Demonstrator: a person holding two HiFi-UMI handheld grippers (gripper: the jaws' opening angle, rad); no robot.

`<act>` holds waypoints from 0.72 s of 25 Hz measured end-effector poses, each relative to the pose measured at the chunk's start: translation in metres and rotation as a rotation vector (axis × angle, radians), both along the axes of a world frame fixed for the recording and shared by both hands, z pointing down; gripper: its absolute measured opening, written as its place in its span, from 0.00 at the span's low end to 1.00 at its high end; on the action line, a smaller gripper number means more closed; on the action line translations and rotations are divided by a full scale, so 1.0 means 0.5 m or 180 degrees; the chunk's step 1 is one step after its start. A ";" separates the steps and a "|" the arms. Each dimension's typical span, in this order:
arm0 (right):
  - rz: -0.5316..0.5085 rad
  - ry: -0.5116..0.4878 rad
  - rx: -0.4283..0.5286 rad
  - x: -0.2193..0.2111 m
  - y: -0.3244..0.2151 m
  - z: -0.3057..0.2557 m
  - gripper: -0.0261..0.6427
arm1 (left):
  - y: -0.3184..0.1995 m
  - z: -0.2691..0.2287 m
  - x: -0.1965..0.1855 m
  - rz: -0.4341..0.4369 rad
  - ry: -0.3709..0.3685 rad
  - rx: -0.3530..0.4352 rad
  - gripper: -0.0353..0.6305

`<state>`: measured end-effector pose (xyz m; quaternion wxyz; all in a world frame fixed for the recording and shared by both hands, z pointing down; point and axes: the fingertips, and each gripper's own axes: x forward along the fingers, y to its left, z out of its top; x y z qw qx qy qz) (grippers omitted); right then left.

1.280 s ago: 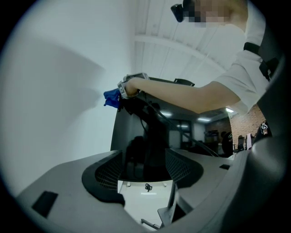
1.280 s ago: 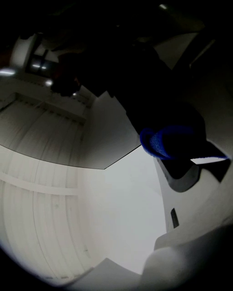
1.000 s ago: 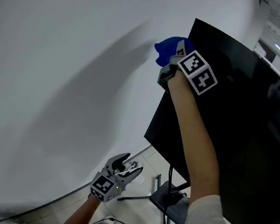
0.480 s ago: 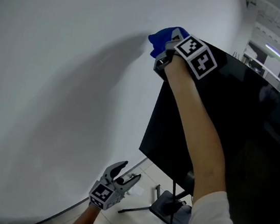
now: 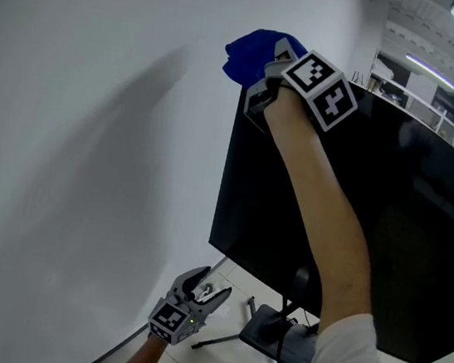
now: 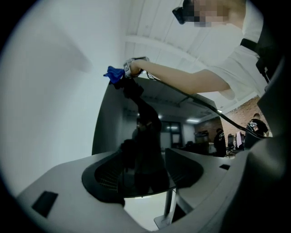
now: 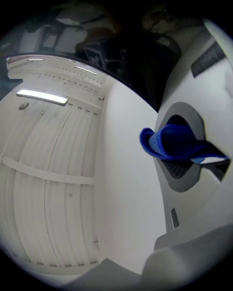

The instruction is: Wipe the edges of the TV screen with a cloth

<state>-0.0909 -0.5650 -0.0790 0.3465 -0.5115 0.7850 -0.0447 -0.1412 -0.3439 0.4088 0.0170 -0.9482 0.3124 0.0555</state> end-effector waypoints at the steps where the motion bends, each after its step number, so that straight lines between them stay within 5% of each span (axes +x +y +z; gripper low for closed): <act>1: 0.0018 -0.0015 0.0009 0.013 0.014 -0.002 0.14 | 0.007 -0.002 0.015 0.0051 0.0006 -0.0006 0.48; 18: 0.0905 -0.0011 0.0267 0.318 0.254 -0.037 0.14 | 0.154 -0.019 0.218 0.0889 -0.0059 -0.0047 0.49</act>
